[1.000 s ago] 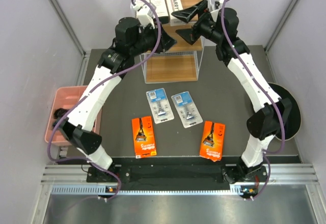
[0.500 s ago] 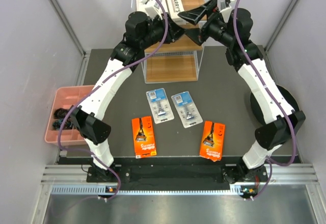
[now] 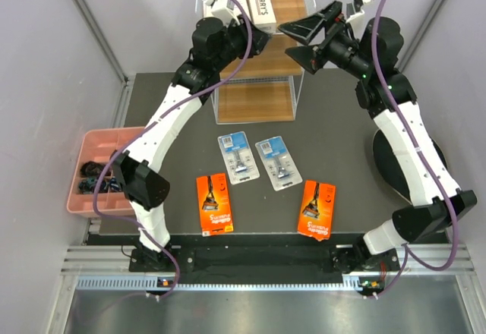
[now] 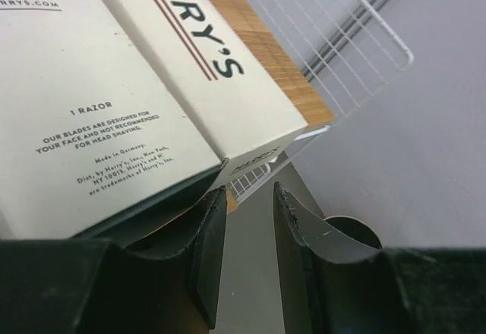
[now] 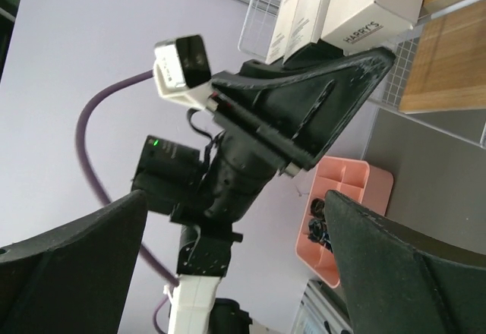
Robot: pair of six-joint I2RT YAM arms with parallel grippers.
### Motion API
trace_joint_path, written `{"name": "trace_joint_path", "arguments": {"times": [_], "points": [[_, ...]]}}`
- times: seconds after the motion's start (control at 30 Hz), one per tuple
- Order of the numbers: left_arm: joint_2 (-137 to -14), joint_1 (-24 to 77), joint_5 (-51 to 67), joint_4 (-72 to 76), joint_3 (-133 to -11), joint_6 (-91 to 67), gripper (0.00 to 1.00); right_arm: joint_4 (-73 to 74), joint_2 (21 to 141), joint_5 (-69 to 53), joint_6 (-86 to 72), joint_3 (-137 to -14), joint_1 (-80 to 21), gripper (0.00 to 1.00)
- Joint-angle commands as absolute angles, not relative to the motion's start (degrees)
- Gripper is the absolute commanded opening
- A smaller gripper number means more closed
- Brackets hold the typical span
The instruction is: Place and organize the shaving razors onto the shelf
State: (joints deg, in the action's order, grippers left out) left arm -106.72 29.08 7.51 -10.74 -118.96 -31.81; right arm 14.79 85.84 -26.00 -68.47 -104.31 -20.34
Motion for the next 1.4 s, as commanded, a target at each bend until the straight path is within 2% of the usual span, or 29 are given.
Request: {"name": "trace_joint_path", "arguments": {"times": [0.0, 0.17, 0.27, 0.43, 0.63, 0.77, 0.8, 1.0, 1.37], "points": [[-107.22, 28.3, 3.78, -7.74, -121.2, -31.03, 0.37, 15.73, 82.01, -26.46, -66.18, -103.8, -19.51, 0.98], [-106.88, 28.04, 6.23, -6.42, -121.29, -30.06, 0.37, 16.35, 80.16, -26.02, -65.48, -102.66, -19.34, 0.98], [-105.74, 28.21, 8.78, -5.8, -120.59, -29.27, 0.42, 16.35, 79.54, -26.01, -65.22, -102.13, -19.34, 0.98], [-101.96, 28.65, 14.84, -4.22, -115.85, -27.43, 0.62, 18.28, 78.67, -25.75, -63.55, -102.22, -19.34, 0.99], [-96.34, 29.44, 17.58, -4.57, -109.78, -27.51, 0.72, 19.6, 77.7, -25.4, -62.23, -101.78, -19.34, 0.99], [-91.34, 29.71, 16.62, -5.1, -105.57, -27.34, 0.82, 20.48, 76.73, -25.23, -61.52, -100.99, -19.34, 0.99], [-90.36, 29.71, 16.0, -5.1, -103.56, -27.33, 0.87, 20.57, 76.55, -25.22, -61.52, -100.81, -19.34, 0.99], [-82.63, 29.71, 10.46, -5.62, -94.23, -25.14, 0.95, 20.66, 74.45, -24.96, -60.38, -97.3, -19.34, 0.99], [-75.59, 29.62, 5.98, -16.07, -81.13, -25.4, 0.99, 20.56, 69.0, -23.47, -57.05, -80.96, -19.42, 0.99]]}}
